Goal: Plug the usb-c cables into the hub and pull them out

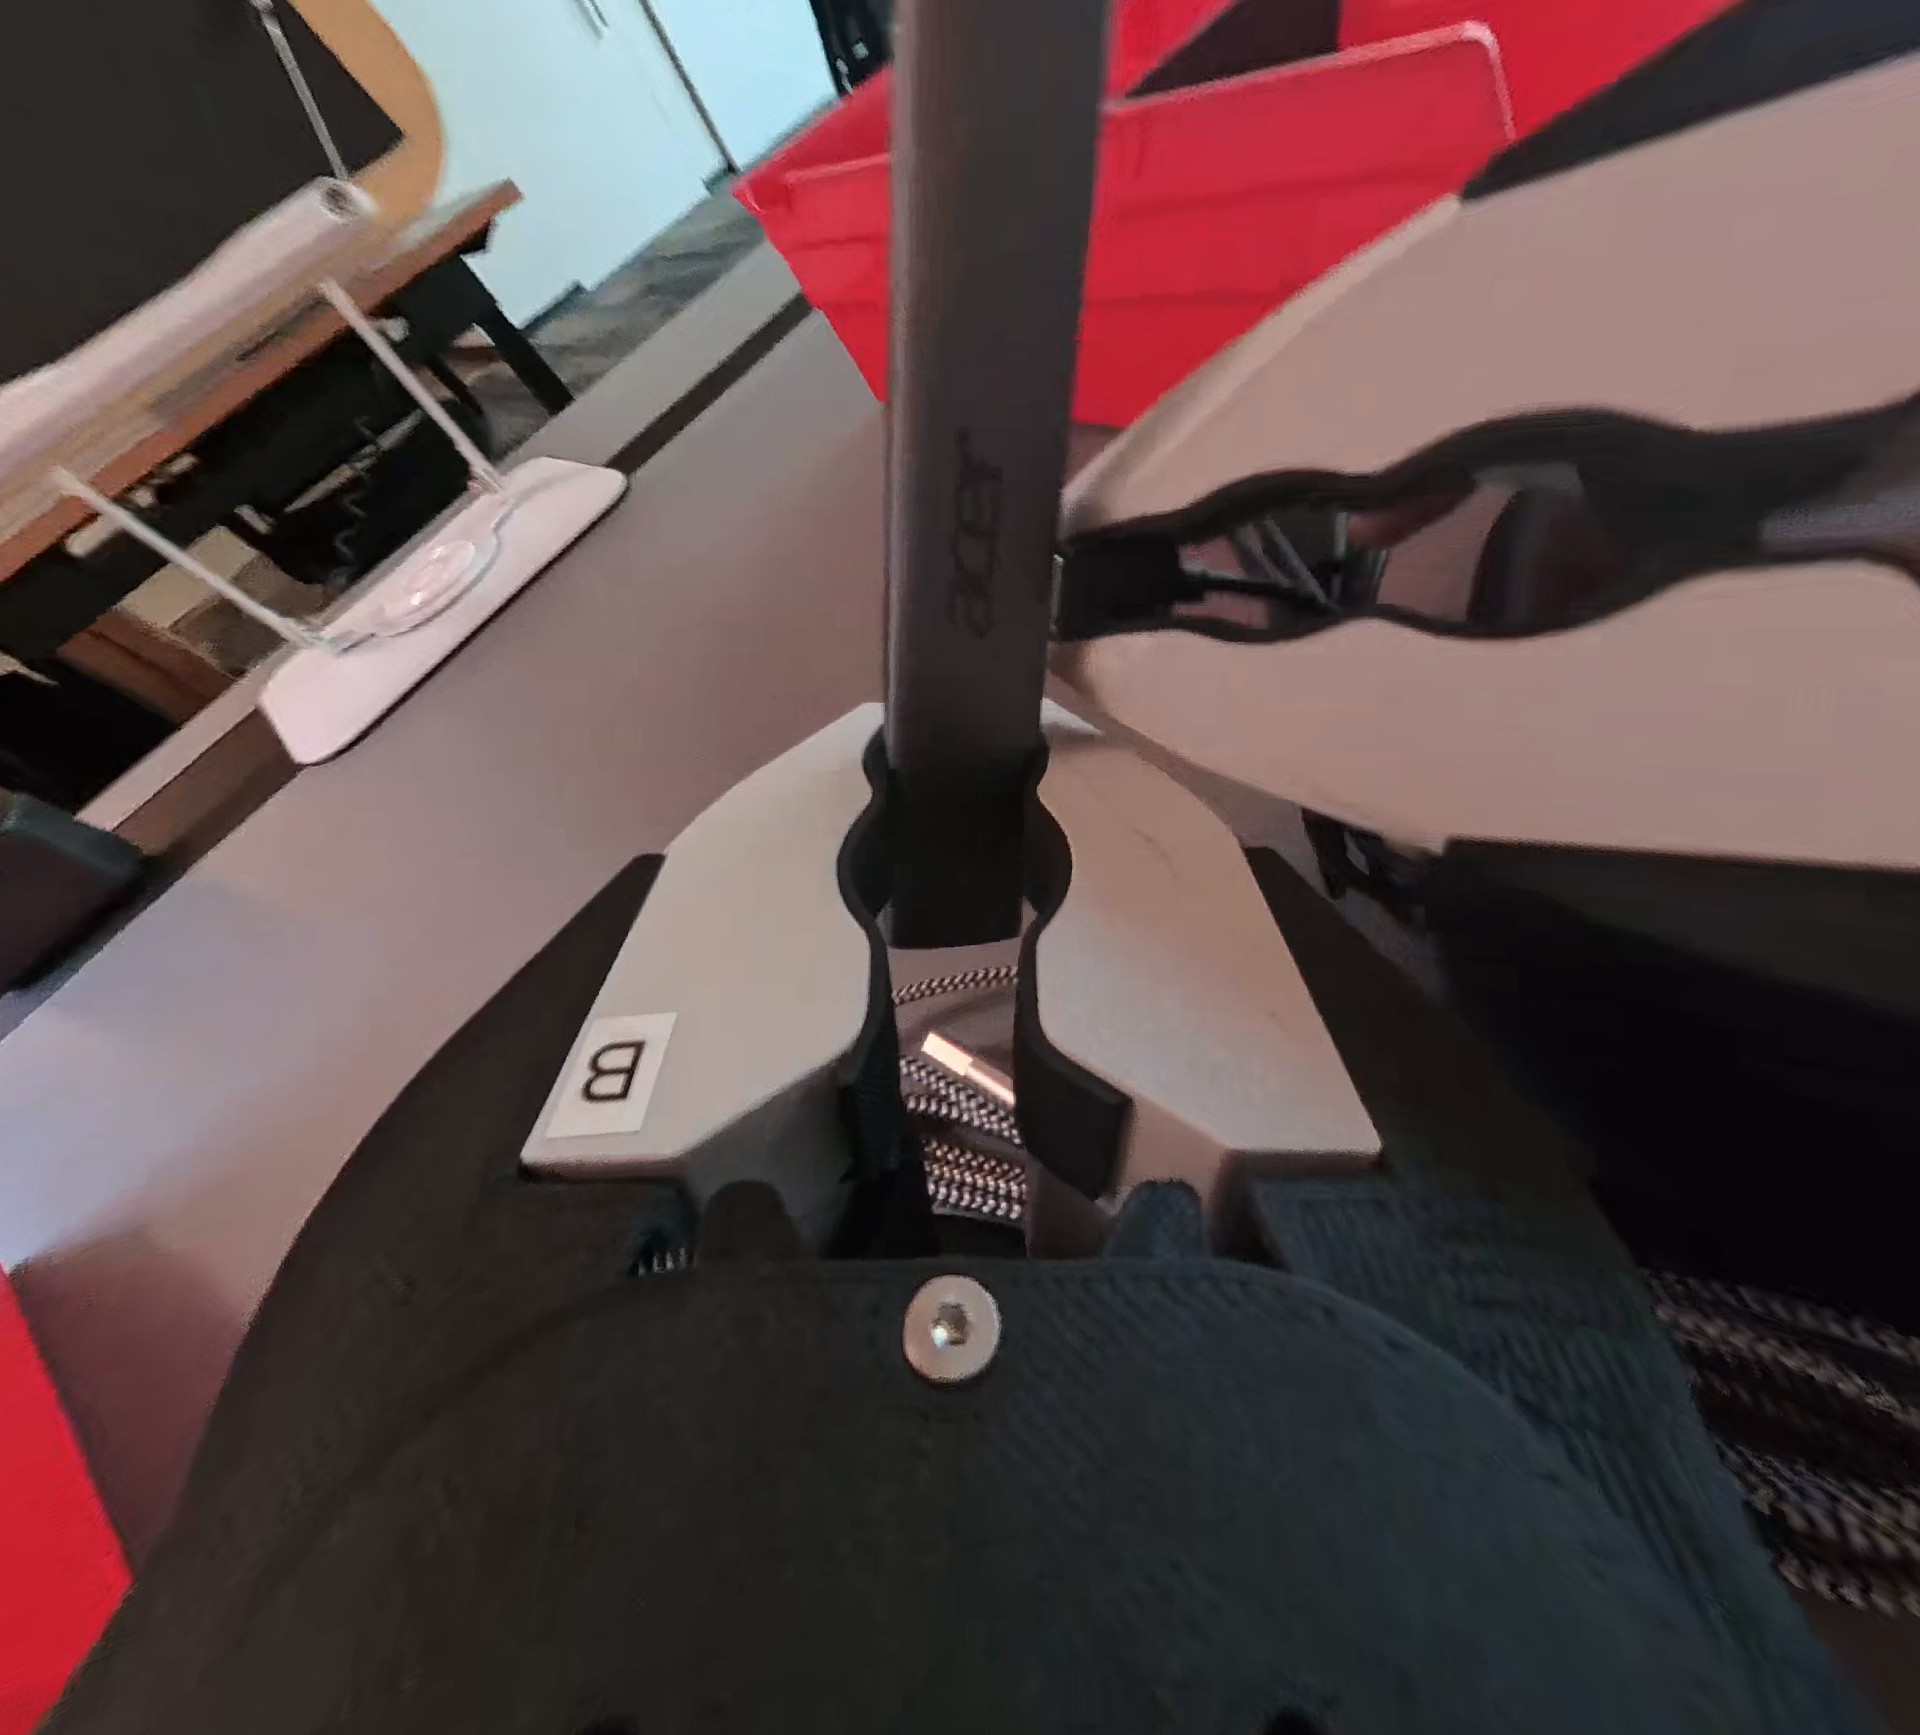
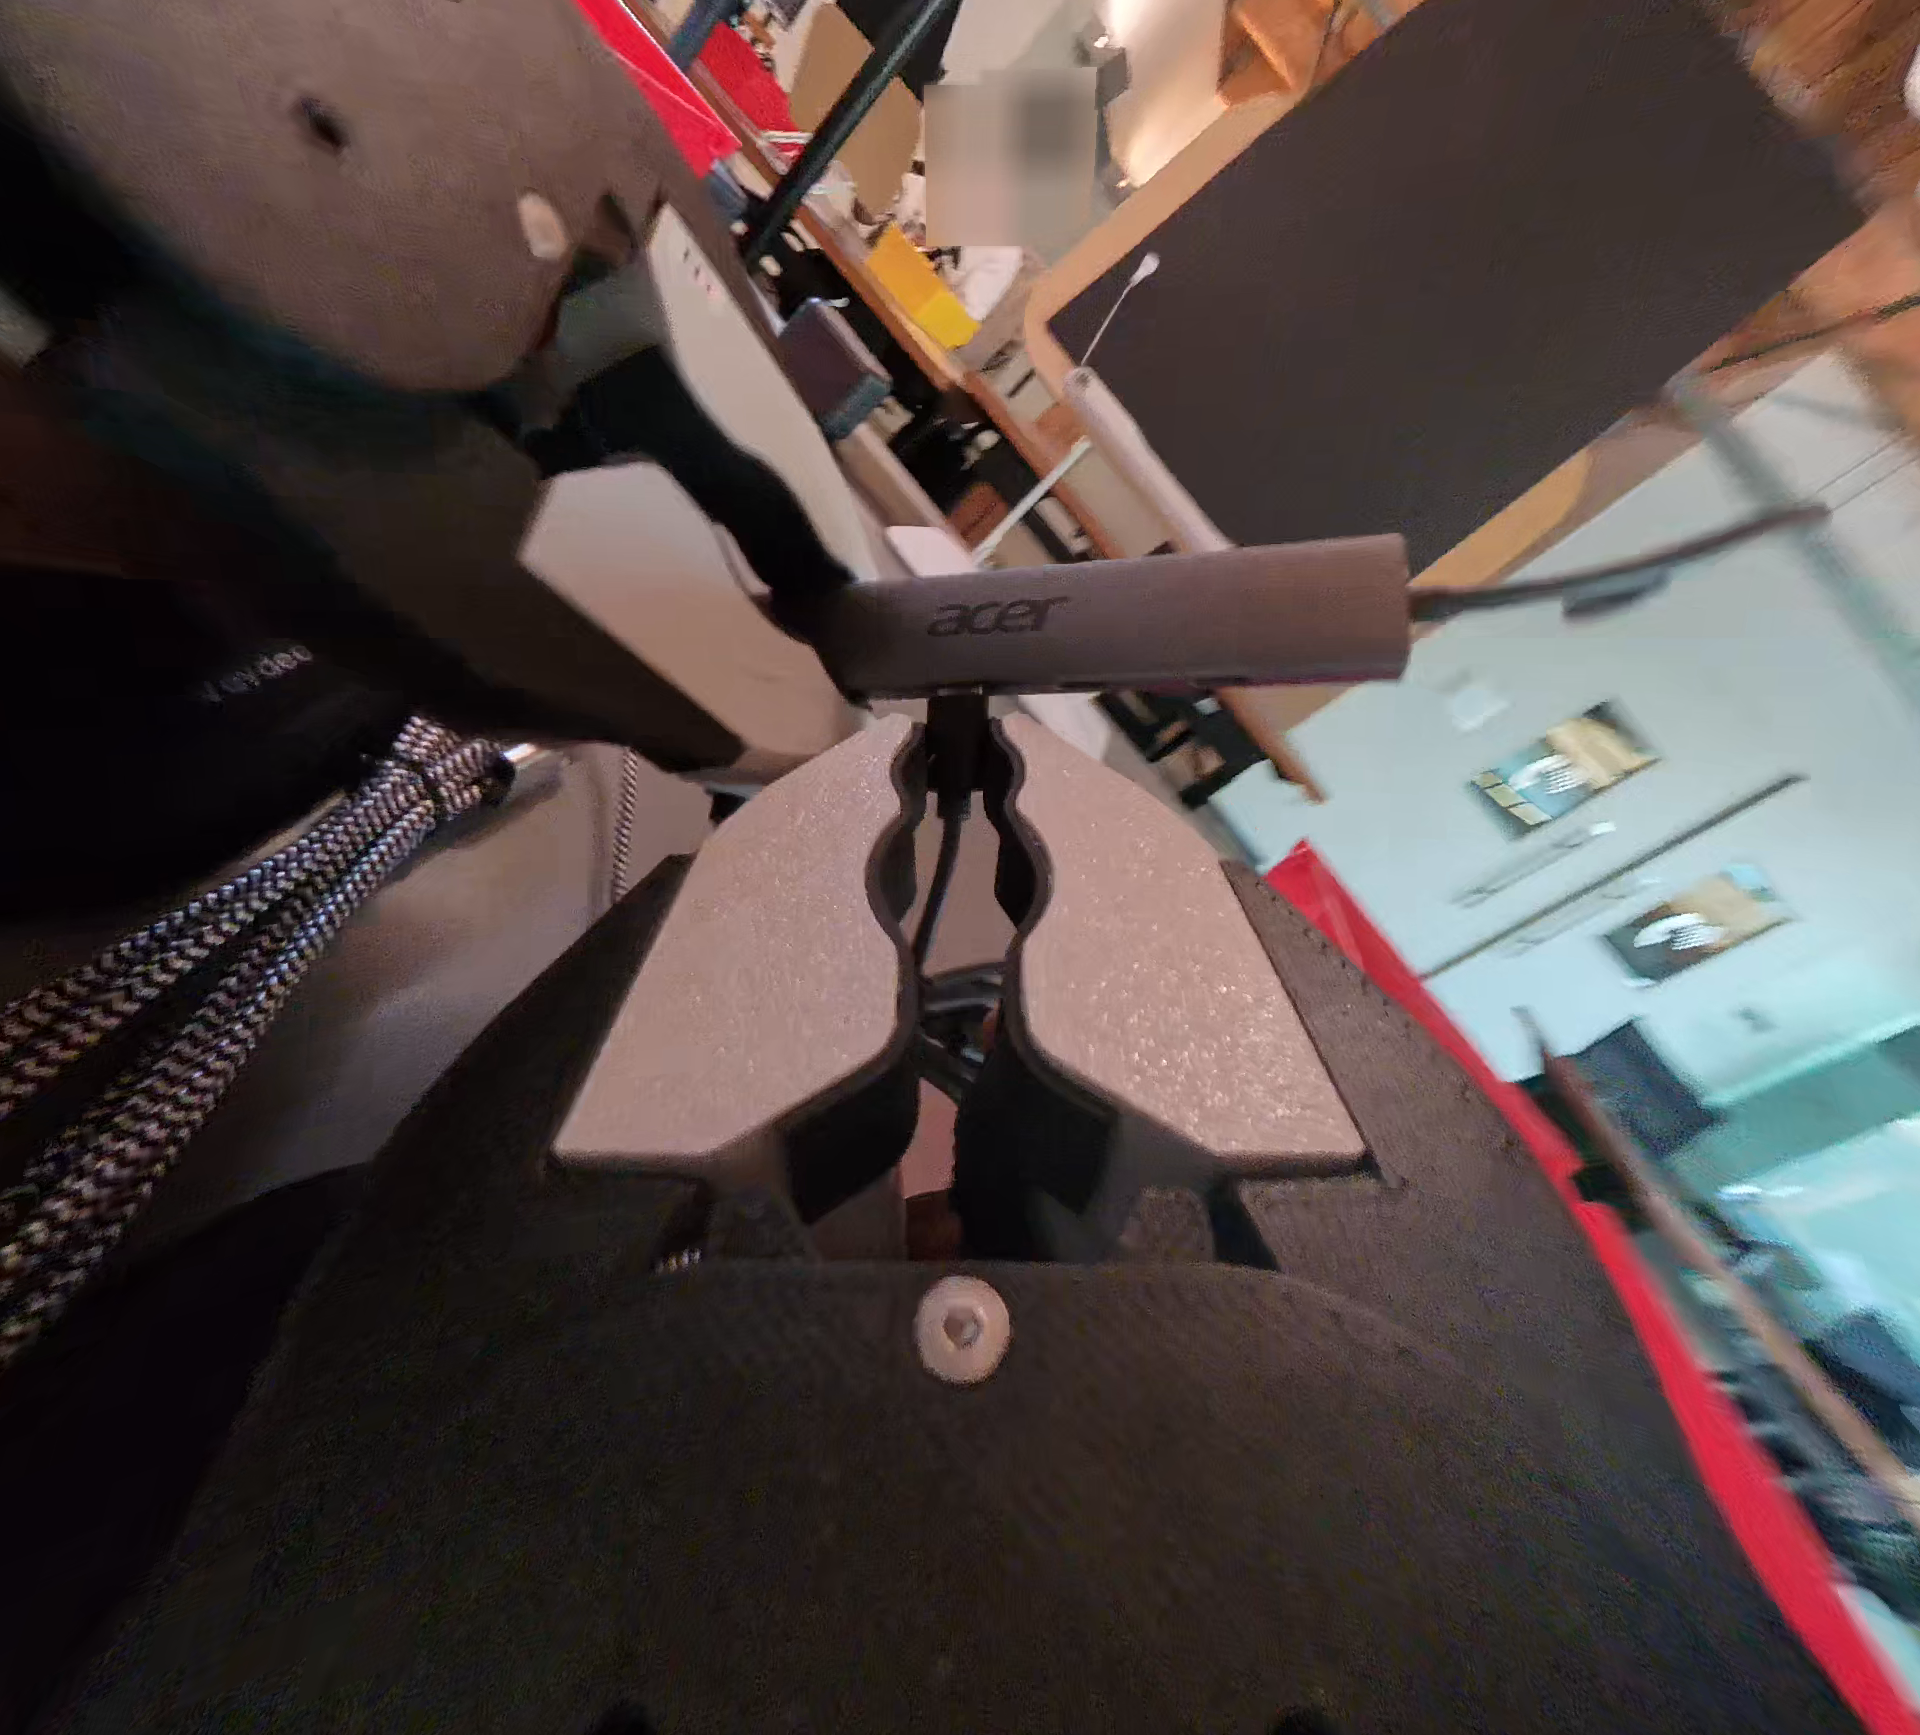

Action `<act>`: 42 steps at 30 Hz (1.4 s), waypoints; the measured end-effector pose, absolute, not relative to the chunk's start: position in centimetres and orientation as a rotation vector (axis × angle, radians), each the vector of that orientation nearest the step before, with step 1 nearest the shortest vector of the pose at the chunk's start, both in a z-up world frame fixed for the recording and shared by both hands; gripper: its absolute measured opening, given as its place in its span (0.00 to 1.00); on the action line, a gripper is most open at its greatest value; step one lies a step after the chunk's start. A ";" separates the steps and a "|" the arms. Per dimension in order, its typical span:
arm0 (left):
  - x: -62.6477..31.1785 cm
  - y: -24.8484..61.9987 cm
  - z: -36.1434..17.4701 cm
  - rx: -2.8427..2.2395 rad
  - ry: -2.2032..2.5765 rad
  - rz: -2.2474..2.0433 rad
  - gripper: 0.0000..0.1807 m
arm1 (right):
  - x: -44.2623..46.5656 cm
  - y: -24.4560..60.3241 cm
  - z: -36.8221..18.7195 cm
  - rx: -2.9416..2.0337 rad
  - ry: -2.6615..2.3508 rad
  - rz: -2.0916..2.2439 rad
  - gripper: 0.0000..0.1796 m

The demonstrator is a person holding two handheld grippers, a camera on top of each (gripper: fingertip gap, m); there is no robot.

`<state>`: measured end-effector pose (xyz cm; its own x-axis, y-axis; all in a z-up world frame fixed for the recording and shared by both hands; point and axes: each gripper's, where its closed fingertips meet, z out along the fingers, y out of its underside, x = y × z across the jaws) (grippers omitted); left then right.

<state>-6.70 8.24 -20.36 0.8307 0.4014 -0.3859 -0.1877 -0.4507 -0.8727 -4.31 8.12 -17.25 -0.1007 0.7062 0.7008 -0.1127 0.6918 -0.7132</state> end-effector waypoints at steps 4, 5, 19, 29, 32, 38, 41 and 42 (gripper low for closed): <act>-6.1 8.1 -19.5 -1.870 -0.141 0.599 0.11 | -4.0 7.9 -16.7 -0.472 -1.506 0.763 0.06; -5.9 8.1 -19.4 -1.860 -0.134 0.563 0.13 | -3.8 7.7 -16.6 -0.448 -1.502 0.742 0.06; -3.2 6.8 -13.3 -1.674 -0.077 0.486 0.27 | -3.9 8.6 -16.8 -0.472 -1.500 0.757 0.05; -6.1 9.6 -15.7 -1.847 -0.138 0.743 0.13 | -4.1 6.9 -18.3 -0.360 -1.554 0.547 0.06; -6.9 9.0 -16.8 -1.884 -0.131 0.737 0.14 | -4.5 6.6 -19.4 -0.358 -1.605 0.478 0.06; -7.4 8.3 -17.9 -1.995 -0.051 0.839 0.17 | -4.5 6.3 -20.4 -0.339 -1.645 0.381 0.06; -7.5 8.4 -17.6 -2.000 -0.015 0.927 0.17 | -4.4 6.6 -20.3 -0.372 -1.669 0.435 0.06; -7.6 8.4 -17.5 -1.997 -0.006 0.955 0.18 | -4.4 6.7 -20.3 -0.389 -1.675 0.446 0.06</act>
<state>-7.56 8.40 -17.47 0.7023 0.3497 -0.6201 -0.3412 -0.5991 -0.7243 -4.40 6.74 -20.33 -0.1464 0.4940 0.8570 0.0027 0.8665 -0.4991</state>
